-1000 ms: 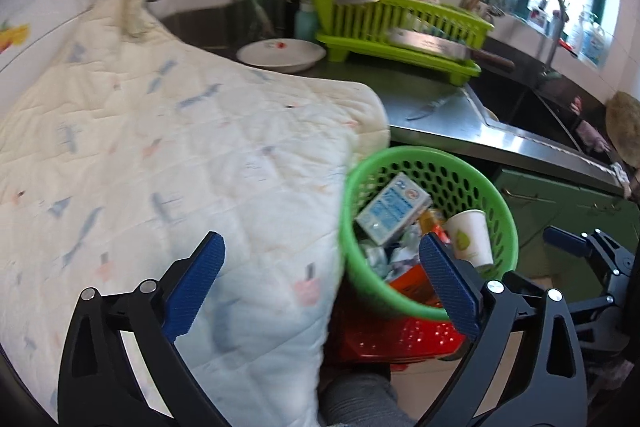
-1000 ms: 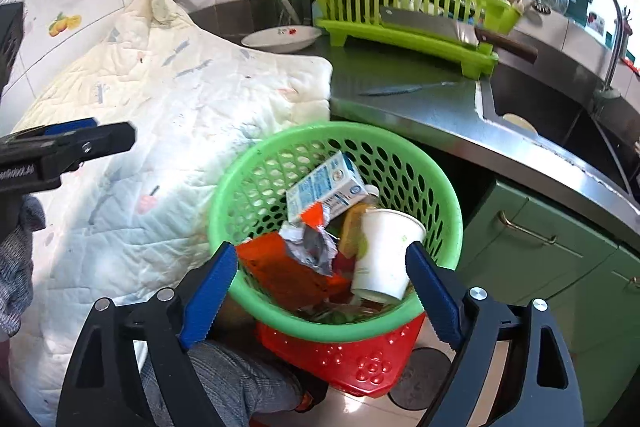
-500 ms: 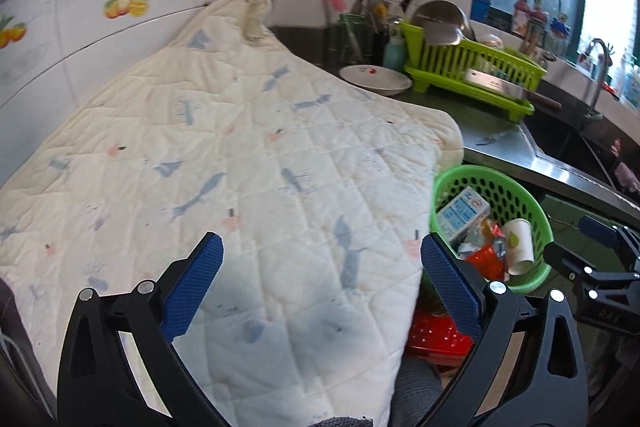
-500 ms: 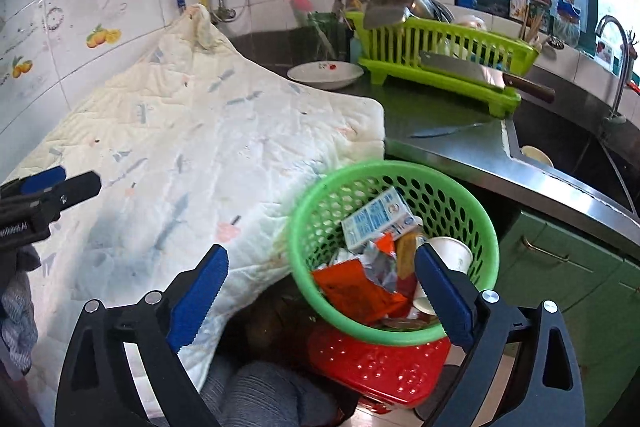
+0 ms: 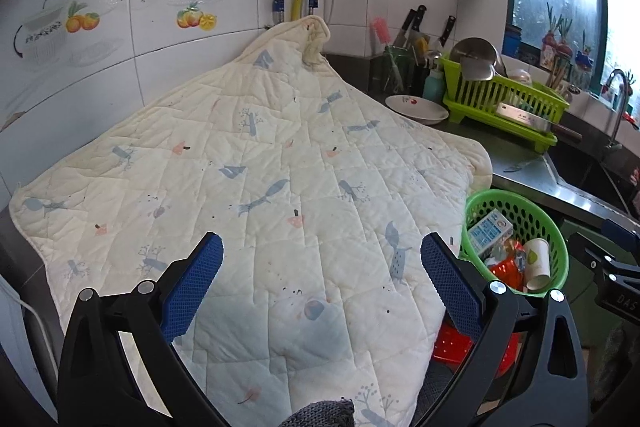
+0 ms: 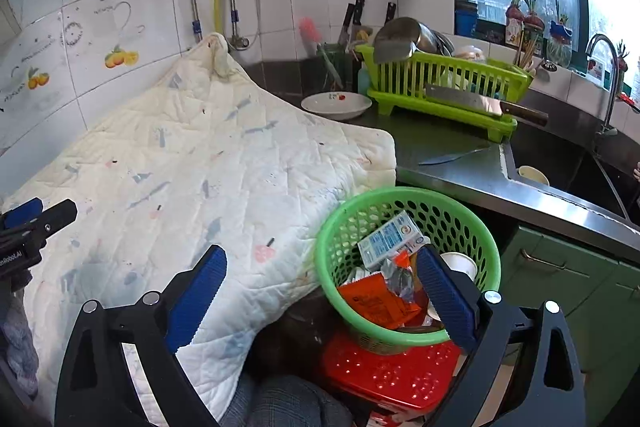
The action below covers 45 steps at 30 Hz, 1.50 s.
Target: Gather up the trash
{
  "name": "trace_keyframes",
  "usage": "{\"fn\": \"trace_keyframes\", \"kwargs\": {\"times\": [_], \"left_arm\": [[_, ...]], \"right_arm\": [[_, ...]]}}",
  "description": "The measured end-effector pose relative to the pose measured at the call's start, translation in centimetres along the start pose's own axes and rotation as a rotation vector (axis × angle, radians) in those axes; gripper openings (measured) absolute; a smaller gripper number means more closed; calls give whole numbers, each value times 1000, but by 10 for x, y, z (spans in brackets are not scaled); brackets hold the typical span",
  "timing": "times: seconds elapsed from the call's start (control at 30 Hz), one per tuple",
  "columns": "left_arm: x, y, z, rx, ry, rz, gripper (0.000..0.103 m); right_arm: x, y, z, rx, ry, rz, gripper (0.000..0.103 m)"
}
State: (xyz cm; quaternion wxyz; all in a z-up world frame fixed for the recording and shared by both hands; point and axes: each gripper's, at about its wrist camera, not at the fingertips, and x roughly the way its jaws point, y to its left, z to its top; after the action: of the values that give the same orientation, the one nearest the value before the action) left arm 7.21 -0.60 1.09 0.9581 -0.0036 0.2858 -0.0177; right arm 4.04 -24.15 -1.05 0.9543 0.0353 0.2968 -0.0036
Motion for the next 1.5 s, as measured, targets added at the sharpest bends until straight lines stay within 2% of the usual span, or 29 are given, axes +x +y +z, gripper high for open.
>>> {"fn": "trace_keyframes", "kwargs": {"times": [0.23,0.7,1.5], "left_arm": [[-14,-1,-3,4,-41,45,98],[-25,-6,-7,12,-66,68,98],[-20,-5,-9,10,-53,94,98]], "right_arm": [[-9,5,-2,-7,-18,-8,93],[-22,4,-3,7,-46,-17,93],[-22,3,-3,8,-48,-36,93]]}}
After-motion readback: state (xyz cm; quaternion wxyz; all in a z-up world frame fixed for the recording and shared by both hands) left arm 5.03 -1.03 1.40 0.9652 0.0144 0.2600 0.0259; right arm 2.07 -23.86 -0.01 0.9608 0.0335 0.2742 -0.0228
